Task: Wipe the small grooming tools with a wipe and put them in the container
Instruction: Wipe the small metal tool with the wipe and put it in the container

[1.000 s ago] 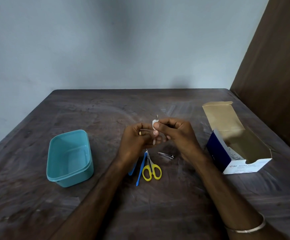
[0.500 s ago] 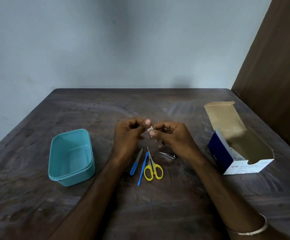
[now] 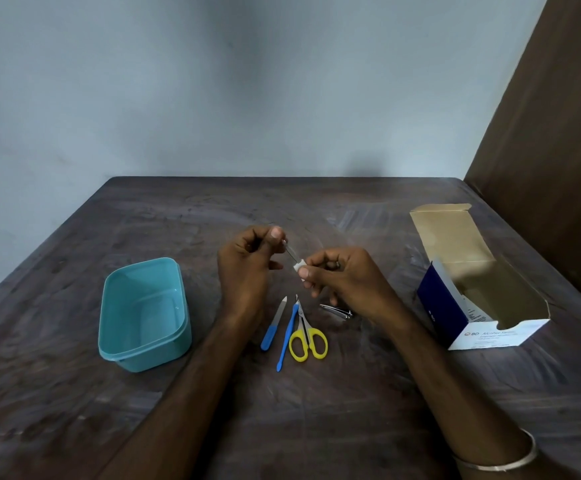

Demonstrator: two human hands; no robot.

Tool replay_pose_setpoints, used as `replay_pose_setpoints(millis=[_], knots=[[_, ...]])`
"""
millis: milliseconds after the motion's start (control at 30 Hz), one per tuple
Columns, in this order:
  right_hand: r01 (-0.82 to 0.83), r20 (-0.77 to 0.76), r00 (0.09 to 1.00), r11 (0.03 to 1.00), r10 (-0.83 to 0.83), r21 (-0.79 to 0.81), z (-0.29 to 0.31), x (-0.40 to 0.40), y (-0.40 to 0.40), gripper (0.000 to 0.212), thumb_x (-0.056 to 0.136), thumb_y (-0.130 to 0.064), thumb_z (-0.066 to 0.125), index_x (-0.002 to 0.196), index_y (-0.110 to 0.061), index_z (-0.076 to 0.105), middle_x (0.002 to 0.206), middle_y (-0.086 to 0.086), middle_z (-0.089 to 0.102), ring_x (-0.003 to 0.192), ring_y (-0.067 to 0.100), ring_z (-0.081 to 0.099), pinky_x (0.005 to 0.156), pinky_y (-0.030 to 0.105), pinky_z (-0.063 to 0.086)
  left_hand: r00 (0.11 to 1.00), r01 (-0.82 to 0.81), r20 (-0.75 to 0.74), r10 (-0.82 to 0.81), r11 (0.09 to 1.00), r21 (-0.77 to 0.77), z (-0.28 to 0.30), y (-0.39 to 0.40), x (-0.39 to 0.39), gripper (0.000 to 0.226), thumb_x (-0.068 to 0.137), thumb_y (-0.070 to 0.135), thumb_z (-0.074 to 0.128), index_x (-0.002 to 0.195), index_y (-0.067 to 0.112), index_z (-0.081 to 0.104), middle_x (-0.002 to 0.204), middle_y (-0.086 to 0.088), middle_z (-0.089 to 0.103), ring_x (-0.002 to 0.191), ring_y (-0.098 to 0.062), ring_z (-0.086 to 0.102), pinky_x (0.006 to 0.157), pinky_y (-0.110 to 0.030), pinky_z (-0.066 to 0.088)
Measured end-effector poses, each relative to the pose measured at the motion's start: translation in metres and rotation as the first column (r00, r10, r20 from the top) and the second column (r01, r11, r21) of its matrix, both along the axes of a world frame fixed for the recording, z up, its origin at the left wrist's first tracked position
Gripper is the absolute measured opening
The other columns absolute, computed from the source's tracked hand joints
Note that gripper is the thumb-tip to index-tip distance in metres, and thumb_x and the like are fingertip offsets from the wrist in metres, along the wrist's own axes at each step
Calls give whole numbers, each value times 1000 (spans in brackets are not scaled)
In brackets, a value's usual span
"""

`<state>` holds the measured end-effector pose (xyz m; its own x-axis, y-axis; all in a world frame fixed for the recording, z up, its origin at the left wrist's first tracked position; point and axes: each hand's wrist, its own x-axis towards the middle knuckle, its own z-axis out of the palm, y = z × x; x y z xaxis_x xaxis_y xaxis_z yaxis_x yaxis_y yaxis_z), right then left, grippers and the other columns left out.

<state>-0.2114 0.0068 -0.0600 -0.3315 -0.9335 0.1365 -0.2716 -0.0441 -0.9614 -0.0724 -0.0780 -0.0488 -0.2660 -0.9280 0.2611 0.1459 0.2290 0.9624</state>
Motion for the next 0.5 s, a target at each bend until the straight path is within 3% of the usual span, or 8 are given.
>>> replay_pose_setpoints(millis=[267,500], knots=[[42,-25,999,999,-42,5,0,-2,0,19,92,-24,69,85,-6,72,69,5,72,55,19,63,42,25,42,996,-33,-80,37,998,53,2,0,1,15,96,14,58,87,10,70,76,2,72,71,-9,69,60,-27,58],[42,67,997,999,-40,-28,-2,-2,-2,12,96,-2,60,87,-6,68,67,6,69,51,14,64,41,23,45,993,84,-85,-81,996,31,3,3,1,11,94,14,61,93,9,71,88,-10,74,78,-16,71,63,-27,58]])
